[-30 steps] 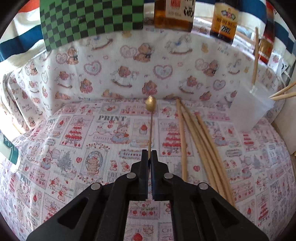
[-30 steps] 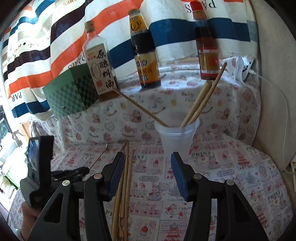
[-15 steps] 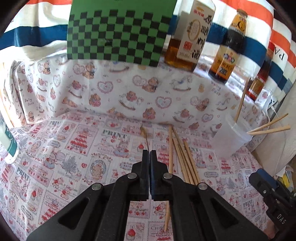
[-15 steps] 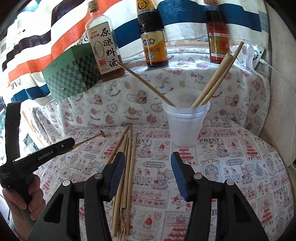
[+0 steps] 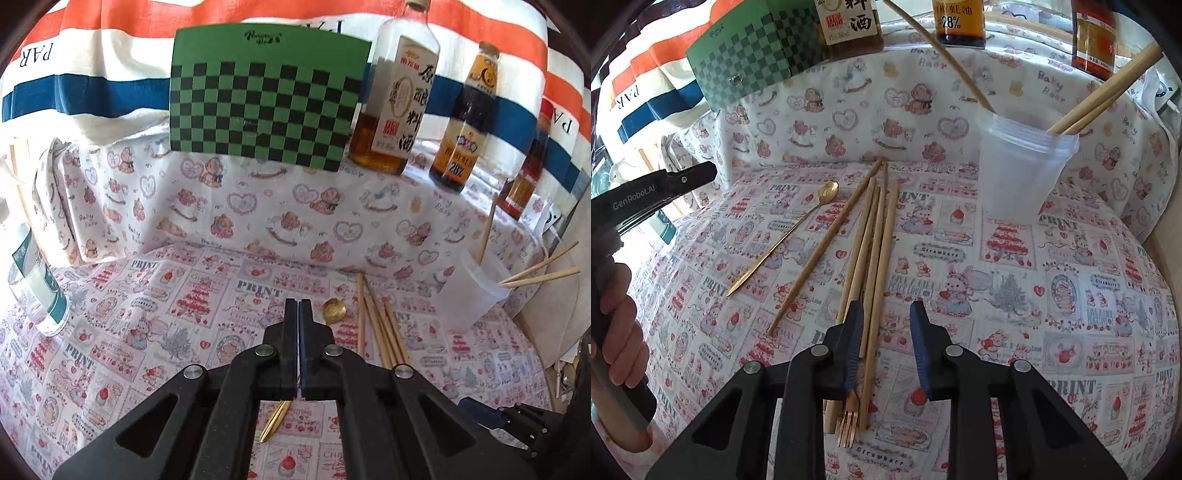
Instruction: Organize utensils
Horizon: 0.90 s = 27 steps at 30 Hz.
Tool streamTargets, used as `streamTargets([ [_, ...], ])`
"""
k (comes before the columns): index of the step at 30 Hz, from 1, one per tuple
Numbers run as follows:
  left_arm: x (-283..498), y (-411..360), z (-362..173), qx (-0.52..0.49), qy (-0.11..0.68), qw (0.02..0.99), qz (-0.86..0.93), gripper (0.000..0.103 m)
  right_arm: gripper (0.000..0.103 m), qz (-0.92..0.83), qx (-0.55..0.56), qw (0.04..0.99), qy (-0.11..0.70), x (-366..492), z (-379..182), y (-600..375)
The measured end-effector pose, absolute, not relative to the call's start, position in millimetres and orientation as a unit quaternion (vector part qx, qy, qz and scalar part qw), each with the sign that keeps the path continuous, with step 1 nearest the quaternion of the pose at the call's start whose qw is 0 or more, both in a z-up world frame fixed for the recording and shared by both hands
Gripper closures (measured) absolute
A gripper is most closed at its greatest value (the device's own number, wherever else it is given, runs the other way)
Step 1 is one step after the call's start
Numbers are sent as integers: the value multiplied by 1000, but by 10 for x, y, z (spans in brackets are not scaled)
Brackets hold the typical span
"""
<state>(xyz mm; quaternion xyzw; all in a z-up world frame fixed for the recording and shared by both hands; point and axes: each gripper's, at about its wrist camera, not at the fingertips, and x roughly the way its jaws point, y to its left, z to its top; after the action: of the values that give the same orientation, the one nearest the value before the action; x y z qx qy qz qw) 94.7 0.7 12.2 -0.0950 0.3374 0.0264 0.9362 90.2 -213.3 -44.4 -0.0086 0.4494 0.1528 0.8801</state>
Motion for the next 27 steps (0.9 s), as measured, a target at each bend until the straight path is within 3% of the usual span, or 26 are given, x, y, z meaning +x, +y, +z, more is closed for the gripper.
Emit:
streamTargets([
  [9,1011,-52,-26,-63,362,929,54,71,93,199,7,848,491,964,-642,-2088],
  [19,977,-28,27,-63,348,933,69,65,96,177,-31,854,488,904,-666,-1973],
  [27,962,-48,51,-47,343,934,84,50,96,185,-46,856,480,891,-669,-1928],
])
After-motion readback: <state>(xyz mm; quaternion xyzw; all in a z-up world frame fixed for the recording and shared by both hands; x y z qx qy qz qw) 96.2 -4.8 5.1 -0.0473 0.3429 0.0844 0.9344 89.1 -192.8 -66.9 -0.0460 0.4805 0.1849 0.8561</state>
